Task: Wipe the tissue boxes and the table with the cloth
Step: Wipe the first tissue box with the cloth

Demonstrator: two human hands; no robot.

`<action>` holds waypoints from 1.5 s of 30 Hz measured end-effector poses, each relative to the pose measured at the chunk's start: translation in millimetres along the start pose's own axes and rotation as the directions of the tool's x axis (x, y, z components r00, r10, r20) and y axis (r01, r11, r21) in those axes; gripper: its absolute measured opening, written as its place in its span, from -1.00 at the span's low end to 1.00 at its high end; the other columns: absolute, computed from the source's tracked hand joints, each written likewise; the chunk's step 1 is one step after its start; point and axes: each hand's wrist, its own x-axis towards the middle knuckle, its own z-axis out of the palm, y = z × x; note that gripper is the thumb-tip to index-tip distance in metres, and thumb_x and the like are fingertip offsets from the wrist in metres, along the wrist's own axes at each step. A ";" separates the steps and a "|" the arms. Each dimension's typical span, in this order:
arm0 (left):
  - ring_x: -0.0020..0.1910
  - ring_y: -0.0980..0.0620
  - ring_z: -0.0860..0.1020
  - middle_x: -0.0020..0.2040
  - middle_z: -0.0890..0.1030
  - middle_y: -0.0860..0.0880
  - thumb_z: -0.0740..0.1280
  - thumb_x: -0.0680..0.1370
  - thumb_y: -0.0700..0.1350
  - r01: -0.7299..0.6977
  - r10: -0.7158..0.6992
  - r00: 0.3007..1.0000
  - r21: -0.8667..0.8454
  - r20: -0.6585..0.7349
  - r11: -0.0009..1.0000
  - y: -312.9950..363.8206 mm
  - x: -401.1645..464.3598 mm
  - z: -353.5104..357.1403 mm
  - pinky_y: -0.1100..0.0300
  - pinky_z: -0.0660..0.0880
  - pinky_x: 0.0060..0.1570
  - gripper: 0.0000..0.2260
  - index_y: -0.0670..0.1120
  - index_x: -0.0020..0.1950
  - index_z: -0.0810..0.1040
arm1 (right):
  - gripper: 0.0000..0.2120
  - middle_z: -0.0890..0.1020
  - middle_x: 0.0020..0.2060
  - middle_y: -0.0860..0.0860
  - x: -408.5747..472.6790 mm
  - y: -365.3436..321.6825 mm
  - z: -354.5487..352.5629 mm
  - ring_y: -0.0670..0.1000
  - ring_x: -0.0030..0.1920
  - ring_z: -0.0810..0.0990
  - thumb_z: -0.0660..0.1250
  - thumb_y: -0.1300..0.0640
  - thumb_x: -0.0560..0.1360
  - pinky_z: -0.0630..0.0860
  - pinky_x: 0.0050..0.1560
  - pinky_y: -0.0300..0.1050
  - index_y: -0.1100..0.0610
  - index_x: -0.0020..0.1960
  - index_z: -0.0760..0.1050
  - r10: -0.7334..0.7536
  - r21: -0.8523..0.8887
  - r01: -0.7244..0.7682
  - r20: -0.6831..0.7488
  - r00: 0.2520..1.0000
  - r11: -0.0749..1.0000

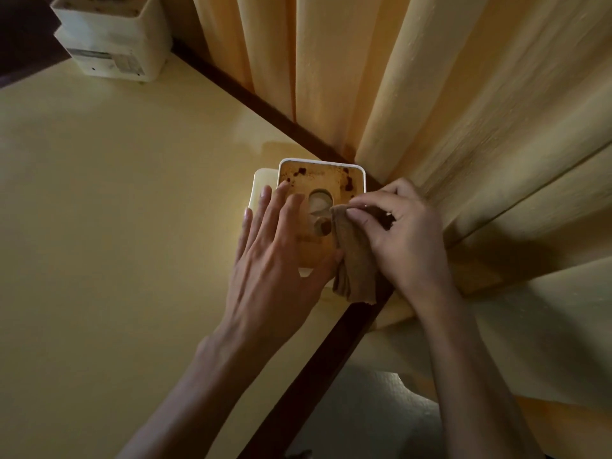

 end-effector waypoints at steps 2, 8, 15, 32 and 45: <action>0.64 0.04 -0.01 0.64 0.18 -0.05 0.44 0.52 0.20 0.016 -0.016 1.000 -0.025 -0.004 1.000 0.3 1.0 0.9 -0.05 0.01 0.61 -0.22 -0.08 0.60 0.21 | -0.77 0.54 0.06 -0.02 -6.1 -0.6 3.2 0.03 0.14 0.52 0.47 0.06 0.53 0.52 0.14 0.00 0.10 0.17 0.67 -0.053 -0.090 0.046 -0.082 0.995 0.995; 0.63 0.02 0.06 0.63 0.20 -0.03 0.35 0.46 0.30 0.036 -0.036 0.999 -0.077 -0.001 0.996 0.2 3.8 2.5 -0.10 0.13 0.58 -0.16 -0.09 0.60 0.18 | -0.70 0.59 0.35 0.05 -58.6 3.0 17.5 0.03 0.44 0.47 0.32 0.15 0.63 0.43 0.40 0.14 0.19 0.32 0.61 -0.158 -0.046 0.154 -0.123 0.980 0.987; 0.63 0.07 0.07 0.63 0.17 0.01 0.38 0.53 0.16 -0.025 0.030 0.998 -0.080 0.062 0.996 -3.0 16.6 -9.0 -0.06 0.01 0.61 -0.25 -0.07 0.61 0.16 | -0.56 0.29 0.59 0.03 -70.0 0.1 18.9 -0.01 0.65 0.08 0.08 0.05 0.73 -0.02 0.64 0.08 0.16 0.55 0.35 -0.168 -0.032 0.170 0.058 0.984 0.985; 0.62 0.08 0.07 0.60 0.28 -0.03 -0.15 0.67 0.12 -0.063 0.057 0.989 0.039 0.139 0.997 -13.8 81.5 9.8 -0.03 -0.14 0.61 -0.42 -0.10 0.60 0.27 | -0.23 -0.04 0.67 -0.01 -76.4 -43.0 39.9 -0.11 0.64 -0.25 -0.30 -0.36 0.64 -0.22 0.64 -0.07 0.10 0.67 -0.04 0.045 -0.236 -0.014 0.127 0.991 0.972; 0.63 0.11 0.02 0.61 0.25 -0.01 -0.14 0.69 0.09 -0.079 0.068 0.988 0.076 0.137 0.994 -13.9 79.9 8.7 -0.01 -0.20 0.60 -0.45 -0.08 0.61 0.25 | -0.34 0.02 0.67 -0.05 -82.6 -25.5 25.4 -0.10 0.65 -0.15 0.01 -0.22 0.69 0.05 0.61 -0.02 0.11 0.67 0.04 -0.037 -0.033 0.043 0.175 0.984 0.999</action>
